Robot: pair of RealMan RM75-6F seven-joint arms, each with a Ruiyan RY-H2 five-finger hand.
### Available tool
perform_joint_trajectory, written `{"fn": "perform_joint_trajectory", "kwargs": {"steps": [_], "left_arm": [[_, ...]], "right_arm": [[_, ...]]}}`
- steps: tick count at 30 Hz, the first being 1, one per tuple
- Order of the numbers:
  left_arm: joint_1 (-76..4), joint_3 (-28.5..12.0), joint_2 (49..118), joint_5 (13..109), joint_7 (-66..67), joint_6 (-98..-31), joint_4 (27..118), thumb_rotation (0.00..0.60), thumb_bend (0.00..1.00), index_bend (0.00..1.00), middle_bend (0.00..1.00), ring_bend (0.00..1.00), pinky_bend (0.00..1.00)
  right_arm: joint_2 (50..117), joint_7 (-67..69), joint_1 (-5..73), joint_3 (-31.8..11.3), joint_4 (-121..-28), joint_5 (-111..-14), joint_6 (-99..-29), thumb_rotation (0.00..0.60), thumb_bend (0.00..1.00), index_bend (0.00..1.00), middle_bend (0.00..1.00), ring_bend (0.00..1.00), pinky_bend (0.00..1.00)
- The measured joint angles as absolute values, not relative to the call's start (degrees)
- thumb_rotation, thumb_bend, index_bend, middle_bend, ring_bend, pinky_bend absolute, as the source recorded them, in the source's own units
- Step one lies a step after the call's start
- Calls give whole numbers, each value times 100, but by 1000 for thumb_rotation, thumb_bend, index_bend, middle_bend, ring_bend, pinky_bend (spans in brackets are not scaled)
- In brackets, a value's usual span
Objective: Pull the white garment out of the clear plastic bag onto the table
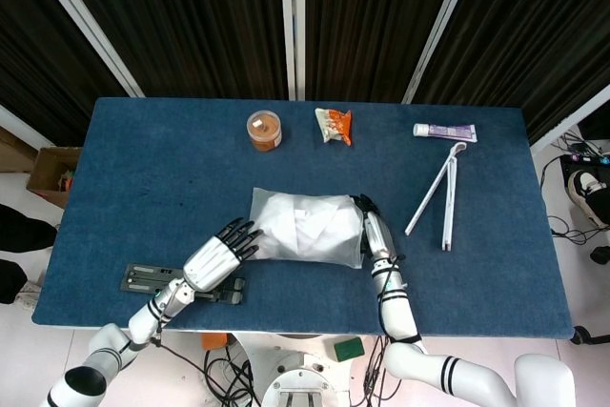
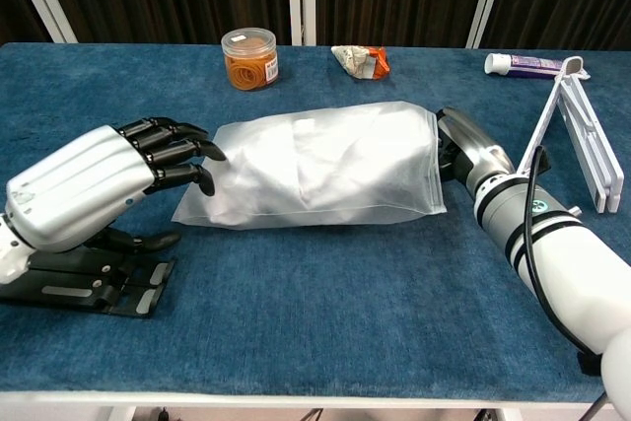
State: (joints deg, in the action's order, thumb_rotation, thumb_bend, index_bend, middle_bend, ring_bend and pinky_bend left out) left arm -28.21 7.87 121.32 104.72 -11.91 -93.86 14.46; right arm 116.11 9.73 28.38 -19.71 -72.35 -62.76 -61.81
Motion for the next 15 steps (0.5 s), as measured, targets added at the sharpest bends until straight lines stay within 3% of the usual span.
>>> {"fn": "perform_joint_trajectory", "kwargs": {"steps": [4, 15], "left_arm": [[-2895, 773, 12208, 10409, -1346, -9344, 1326, 600, 313, 478, 218, 135, 204], [-2957, 767, 12317, 10246, -1545, -9295, 1076, 600, 459, 517, 240, 137, 209]], "right_arm": [[11617, 970, 2844, -1985, -7237, -6267, -6183, 600, 694, 747, 195, 0, 0], [11622, 981, 2854, -1994, -7235, -6265, -6174, 600, 688, 744, 196, 0, 0]]}}
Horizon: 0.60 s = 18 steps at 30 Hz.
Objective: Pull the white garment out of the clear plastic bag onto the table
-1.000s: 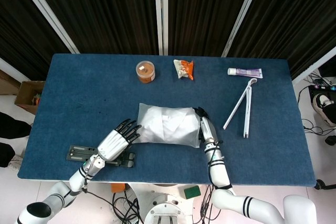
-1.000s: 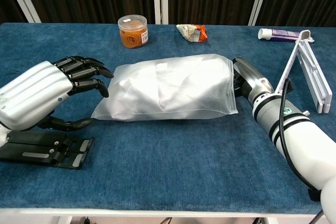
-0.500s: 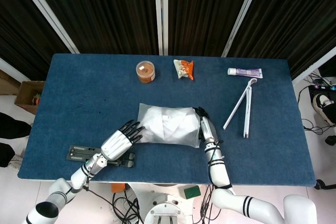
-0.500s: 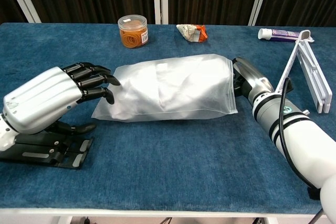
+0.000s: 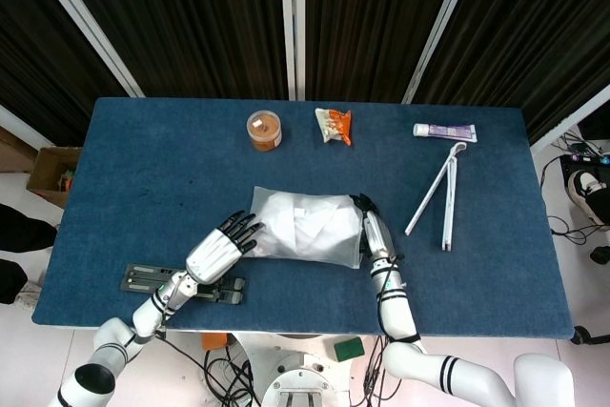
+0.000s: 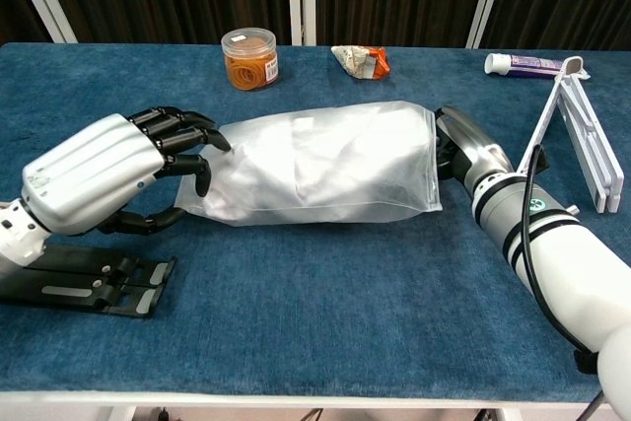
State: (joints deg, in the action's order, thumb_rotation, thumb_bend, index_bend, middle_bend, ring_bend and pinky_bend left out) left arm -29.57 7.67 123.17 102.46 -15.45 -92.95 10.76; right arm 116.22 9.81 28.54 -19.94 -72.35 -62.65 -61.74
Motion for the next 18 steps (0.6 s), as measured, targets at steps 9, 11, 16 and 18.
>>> {"fn": "perform_joint_trajectory", "kwargs": {"steps": [9, 11, 16, 18], "left_arm": [[-2867, 695, 12358, 10072, -1944, -9428, 1154, 600, 582, 644, 312, 151, 211], [-2841, 679, 12361, 10034, -1958, -9474, 1146, 600, 585, 648, 315, 151, 211], [-2780, 611, 12306, 9921, -1996, -9511, 1150, 600, 584, 653, 315, 151, 211], [-2746, 567, 12269, 9854, -2018, -9502, 1158, 600, 585, 655, 315, 151, 211]], "right_arm": [[11596, 1032, 2885, -2026, -7266, -6297, -6147, 600, 694, 741, 198, 0, 0], [11571, 1041, 2898, -2057, -7304, -6312, -6157, 600, 718, 740, 199, 0, 0], [11447, 1059, 2935, -2140, -7501, -6385, -6191, 600, 751, 761, 209, 0, 0], [11384, 1062, 2946, -2169, -7602, -6424, -6215, 600, 752, 779, 218, 0, 0]]}}
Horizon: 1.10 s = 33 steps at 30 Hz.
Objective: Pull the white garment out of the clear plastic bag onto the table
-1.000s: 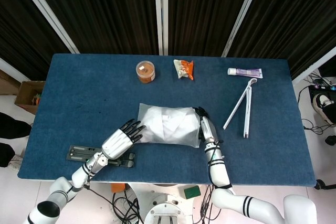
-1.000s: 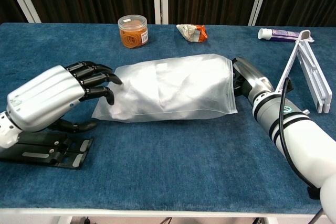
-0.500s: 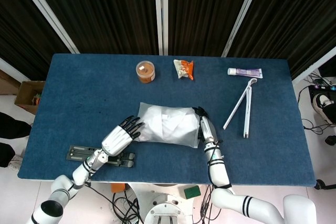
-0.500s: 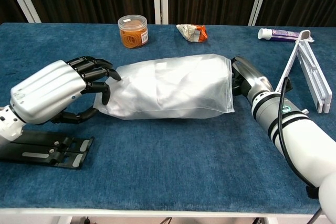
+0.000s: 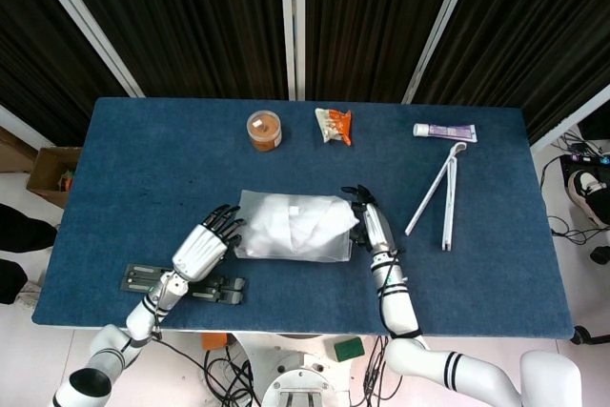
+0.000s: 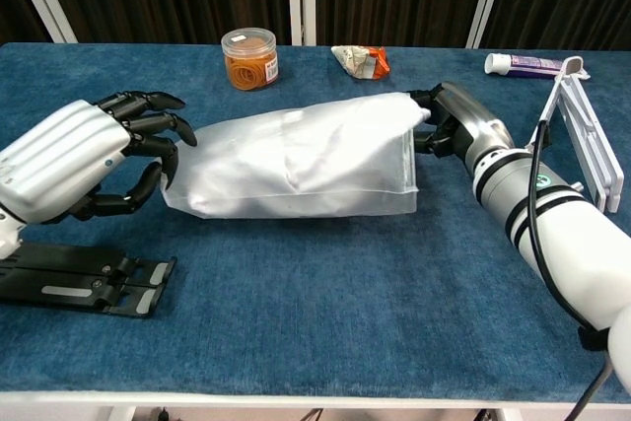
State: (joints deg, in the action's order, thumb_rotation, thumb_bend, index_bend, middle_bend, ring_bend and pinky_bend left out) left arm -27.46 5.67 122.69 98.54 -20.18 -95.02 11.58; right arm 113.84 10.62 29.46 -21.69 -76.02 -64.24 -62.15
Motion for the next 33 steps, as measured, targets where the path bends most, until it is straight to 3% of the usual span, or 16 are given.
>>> {"fn": "perform_joint_trajectory", "kwargs": {"steps": [18, 33], "left_arm": [[-2674, 233, 12041, 9402, -1938, -9176, 1328, 600, 585, 665, 315, 151, 210], [-2848, -83, 11885, 9015, -1533, -8488, 1483, 600, 590, 665, 315, 151, 209]], "right_arm": [[10007, 1090, 2836, -2264, -9327, -6685, -6250, 600, 751, 825, 248, 0, 0], [8590, 2281, 2410, -2324, -10630, -7008, -6262, 600, 750, 841, 262, 0, 0]]}}
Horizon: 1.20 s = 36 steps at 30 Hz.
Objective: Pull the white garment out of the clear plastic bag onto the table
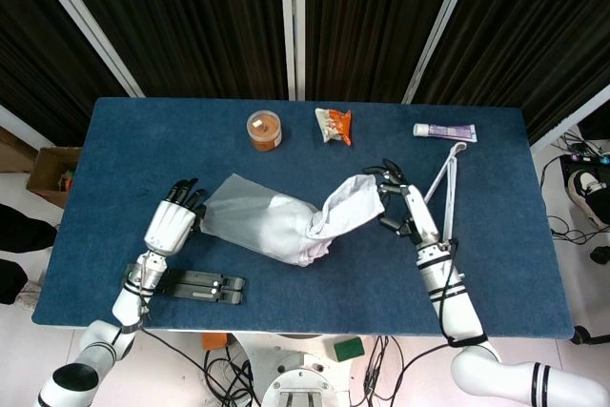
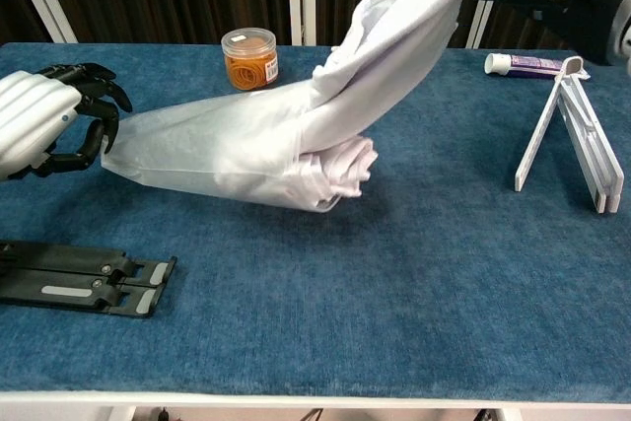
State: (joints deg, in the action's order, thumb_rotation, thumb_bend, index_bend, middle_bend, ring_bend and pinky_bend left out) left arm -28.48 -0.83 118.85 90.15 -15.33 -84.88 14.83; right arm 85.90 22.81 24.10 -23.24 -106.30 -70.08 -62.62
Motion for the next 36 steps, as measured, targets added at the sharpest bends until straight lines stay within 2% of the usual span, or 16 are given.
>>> {"fn": "perform_joint_trajectory", "kwargs": {"steps": [6, 16, 24, 26, 29, 31, 34, 36], "left_arm": [[-2835, -247, 11777, 8828, -1533, -8387, 1500, 600, 589, 664, 315, 151, 209], [-2697, -361, 11622, 8674, -1582, -8389, 1516, 600, 590, 664, 315, 151, 209], [-2597, -362, 11572, 8656, -1628, -8472, 1536, 600, 590, 656, 313, 151, 209], [-2582, -352, 11566, 8663, -1623, -8493, 1548, 600, 587, 626, 305, 151, 209], [-2548, -336, 11553, 8673, -1608, -8509, 1614, 600, 531, 473, 270, 144, 204], [-2520, -320, 11532, 8689, -1583, -8561, 1716, 600, 402, 340, 244, 139, 202], [-2476, -294, 11474, 8727, -1529, -8709, 1924, 600, 267, 256, 227, 134, 203], [-2441, -272, 11397, 8766, -1485, -8845, 2138, 600, 226, 237, 224, 133, 203]], "right_arm": [[7981, 2779, 2152, -2553, -10856, -7014, -6508, 600, 750, 841, 262, 0, 0], [7009, 3363, 1789, -3200, -10973, -6564, -6872, 600, 750, 841, 262, 0, 0], [6553, 3560, 1619, -3543, -10787, -5979, -6998, 600, 750, 841, 263, 0, 0], [6521, 3554, 1647, -3567, -10670, -5855, -6953, 600, 750, 840, 263, 0, 0], [6550, 3502, 1771, -3532, -10544, -5784, -6808, 600, 750, 838, 263, 0, 0], [6627, 3403, 1905, -3443, -10478, -5779, -6671, 600, 750, 811, 255, 0, 0], [6767, 3189, 2130, -3234, -10382, -5836, -6398, 600, 725, 673, 207, 0, 0], [6852, 2994, 2273, -3065, -10319, -5900, -6206, 600, 669, 530, 166, 0, 0]]}}
